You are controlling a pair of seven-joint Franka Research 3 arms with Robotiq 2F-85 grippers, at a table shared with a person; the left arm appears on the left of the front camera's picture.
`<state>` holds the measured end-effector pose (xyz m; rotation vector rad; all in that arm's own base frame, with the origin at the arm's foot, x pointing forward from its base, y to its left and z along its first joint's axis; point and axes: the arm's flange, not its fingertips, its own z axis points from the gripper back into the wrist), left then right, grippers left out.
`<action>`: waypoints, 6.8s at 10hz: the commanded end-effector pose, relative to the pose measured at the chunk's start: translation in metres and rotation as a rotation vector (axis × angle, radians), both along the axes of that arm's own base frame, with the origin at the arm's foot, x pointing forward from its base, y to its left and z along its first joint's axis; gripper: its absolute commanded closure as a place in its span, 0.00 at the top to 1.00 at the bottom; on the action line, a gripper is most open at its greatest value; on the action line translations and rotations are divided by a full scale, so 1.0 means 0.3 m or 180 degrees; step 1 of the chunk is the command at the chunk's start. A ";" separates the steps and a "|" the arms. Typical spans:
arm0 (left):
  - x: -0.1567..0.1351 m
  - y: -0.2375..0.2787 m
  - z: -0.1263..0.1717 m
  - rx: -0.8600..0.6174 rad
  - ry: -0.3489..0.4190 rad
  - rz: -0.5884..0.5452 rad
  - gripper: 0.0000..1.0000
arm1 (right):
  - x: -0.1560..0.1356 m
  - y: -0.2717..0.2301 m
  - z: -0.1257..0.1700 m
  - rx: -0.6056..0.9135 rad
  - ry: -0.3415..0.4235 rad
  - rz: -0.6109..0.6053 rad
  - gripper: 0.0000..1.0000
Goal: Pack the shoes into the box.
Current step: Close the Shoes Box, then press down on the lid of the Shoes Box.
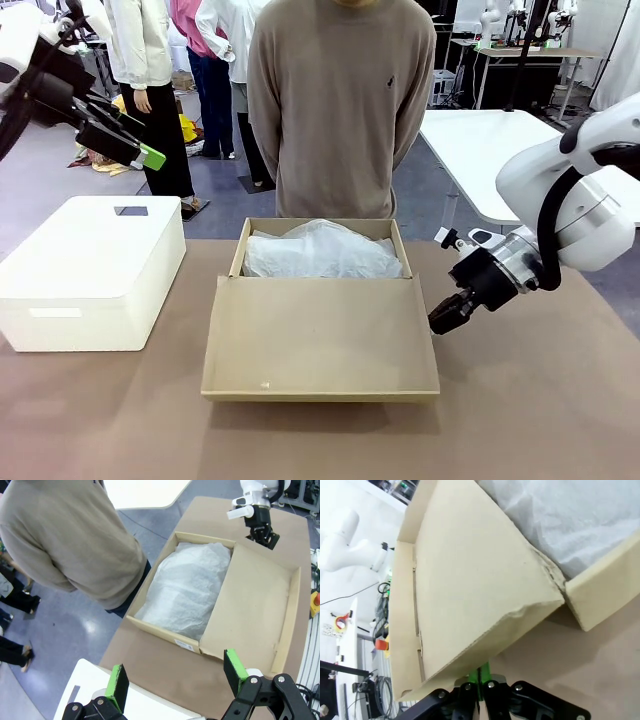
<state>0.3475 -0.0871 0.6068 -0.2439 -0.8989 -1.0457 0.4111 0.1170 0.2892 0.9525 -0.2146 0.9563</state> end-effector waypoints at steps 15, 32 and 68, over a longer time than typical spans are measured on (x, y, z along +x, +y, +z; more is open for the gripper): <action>0.003 0.005 -0.001 -0.0027 -0.0004 -0.0060 1.00 | 0.041 -0.006 0.182 0.0988 -0.1027 -0.1344 0.00; 0.003 0.005 -0.001 -0.0027 -0.0004 -0.0060 1.00 | 0.020 0.030 0.414 0.0555 -0.1179 -0.1214 0.00; 0.521 -0.501 -0.218 0.0190 0.1094 0.0681 0.00 | -0.339 0.040 0.936 -0.1437 -0.2131 -0.1229 1.00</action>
